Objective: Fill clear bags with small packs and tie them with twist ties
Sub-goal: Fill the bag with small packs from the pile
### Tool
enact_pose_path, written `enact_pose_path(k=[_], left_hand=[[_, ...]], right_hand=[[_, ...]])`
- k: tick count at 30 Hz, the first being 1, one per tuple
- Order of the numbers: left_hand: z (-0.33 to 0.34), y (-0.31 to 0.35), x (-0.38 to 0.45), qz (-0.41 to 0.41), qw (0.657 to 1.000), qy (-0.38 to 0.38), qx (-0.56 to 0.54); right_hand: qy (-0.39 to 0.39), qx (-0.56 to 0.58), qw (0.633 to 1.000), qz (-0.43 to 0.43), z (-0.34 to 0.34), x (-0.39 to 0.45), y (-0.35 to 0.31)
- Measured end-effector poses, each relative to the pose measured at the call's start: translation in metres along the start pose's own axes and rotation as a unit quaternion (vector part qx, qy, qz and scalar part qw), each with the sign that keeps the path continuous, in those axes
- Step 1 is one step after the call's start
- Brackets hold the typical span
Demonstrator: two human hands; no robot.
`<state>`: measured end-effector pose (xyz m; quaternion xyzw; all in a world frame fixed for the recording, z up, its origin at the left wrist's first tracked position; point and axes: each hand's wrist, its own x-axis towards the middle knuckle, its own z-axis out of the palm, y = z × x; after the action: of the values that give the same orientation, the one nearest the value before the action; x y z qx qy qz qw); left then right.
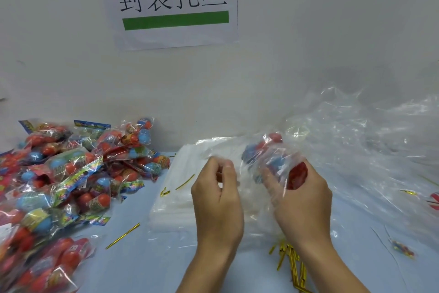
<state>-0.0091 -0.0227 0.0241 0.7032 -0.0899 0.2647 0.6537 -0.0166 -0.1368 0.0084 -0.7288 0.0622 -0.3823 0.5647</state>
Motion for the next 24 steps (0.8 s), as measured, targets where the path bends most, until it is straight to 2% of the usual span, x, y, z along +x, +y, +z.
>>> enact_pose_path(k=[3,5,6,8,10,12,14,16,20,24], left_hand=[[0.000,0.001,0.000,-0.016,0.999,0.027,-0.006],[-0.001,0.005,0.001,-0.033,0.996,0.083,0.012],[-0.003,0.004,0.003,-0.026,0.993,0.116,0.027],[-0.010,0.004,0.007,0.037,0.983,0.160,0.081],[-0.016,0.006,0.012,0.111,0.976,0.124,0.142],[-0.020,0.007,0.016,0.154,0.970,0.027,0.188],[-0.022,0.008,0.019,0.167,0.958,-0.065,0.226],[-0.022,0.006,0.021,0.157,0.950,-0.113,0.245],[-0.019,0.003,0.020,0.162,0.951,-0.124,0.231],[-0.016,0.008,0.017,0.268,0.935,-0.081,0.219]], right_hand=[[0.000,0.009,1.000,0.022,0.000,0.002,0.001],[-0.013,0.020,0.999,0.033,0.001,0.001,-0.001],[-0.019,0.025,0.999,0.031,0.001,0.000,-0.002],[-0.034,0.043,0.998,0.016,0.001,-0.001,-0.006],[-0.057,0.045,0.997,-0.023,0.002,-0.004,-0.011],[-0.093,0.030,0.993,-0.067,0.005,-0.007,-0.014],[-0.130,0.006,0.986,-0.109,0.008,-0.010,-0.014],[-0.150,-0.017,0.979,-0.139,0.010,-0.013,-0.010],[-0.163,-0.054,0.977,-0.124,0.015,-0.015,-0.003],[-0.099,-0.068,0.986,-0.115,0.013,-0.011,-0.005]])
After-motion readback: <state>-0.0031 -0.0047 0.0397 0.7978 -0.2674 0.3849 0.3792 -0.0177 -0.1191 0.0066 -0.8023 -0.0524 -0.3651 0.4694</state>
